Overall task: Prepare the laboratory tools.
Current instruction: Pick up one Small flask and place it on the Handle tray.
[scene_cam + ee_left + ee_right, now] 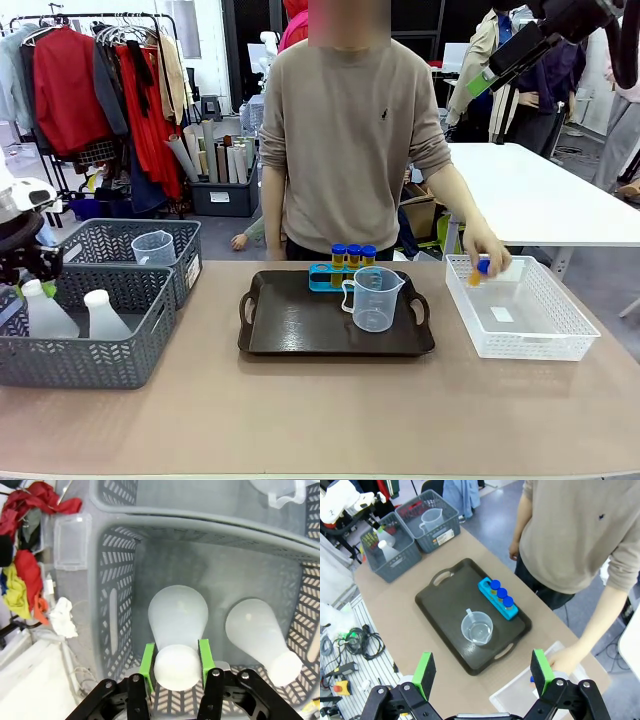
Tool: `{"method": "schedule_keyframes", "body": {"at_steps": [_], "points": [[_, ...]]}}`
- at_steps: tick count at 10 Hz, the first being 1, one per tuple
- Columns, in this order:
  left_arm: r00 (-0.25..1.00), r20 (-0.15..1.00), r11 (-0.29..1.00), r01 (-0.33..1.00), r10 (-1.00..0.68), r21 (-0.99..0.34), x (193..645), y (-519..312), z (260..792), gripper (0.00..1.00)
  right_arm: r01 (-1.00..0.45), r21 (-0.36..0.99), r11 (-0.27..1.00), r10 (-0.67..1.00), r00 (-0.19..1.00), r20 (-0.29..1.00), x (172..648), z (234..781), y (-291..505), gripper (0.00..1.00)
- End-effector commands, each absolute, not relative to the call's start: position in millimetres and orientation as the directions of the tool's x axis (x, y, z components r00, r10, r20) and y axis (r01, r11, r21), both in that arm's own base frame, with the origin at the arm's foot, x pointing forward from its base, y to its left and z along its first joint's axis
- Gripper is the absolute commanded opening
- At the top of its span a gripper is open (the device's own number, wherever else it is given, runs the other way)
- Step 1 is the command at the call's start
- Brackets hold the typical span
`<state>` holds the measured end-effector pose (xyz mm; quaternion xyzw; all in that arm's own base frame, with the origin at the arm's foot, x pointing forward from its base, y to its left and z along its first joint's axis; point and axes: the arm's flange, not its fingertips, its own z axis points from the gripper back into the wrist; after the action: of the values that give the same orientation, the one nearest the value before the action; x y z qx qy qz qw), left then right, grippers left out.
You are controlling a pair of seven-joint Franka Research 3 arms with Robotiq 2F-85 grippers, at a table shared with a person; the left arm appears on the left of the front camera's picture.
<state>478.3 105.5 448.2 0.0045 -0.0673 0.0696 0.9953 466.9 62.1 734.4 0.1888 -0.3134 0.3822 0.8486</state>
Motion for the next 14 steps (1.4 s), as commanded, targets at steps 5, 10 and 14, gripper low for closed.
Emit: {"method": "schedule_keyframes", "body": {"at_steps": [5,10,14], "points": [[0.989,0.145,0.998,-0.046,0.039,0.048,474.4,48.5,624.0,0.00,-0.769,0.080,0.634,0.531,0.508,0.678,466.1,735.7,62.2,1.00],[0.970,0.220,0.986,0.072,-0.104,0.148,475.3,-0.6,737.1,0.00,-0.769,0.080,0.634,0.531,0.508,0.678,466.1,735.7,62.2,1.00],[0.955,0.268,0.986,0.089,-0.125,0.143,457.7,7.7,775.5,0.00,-0.769,0.080,0.634,0.531,0.508,0.678,466.1,735.7,62.2,1.00]]}}
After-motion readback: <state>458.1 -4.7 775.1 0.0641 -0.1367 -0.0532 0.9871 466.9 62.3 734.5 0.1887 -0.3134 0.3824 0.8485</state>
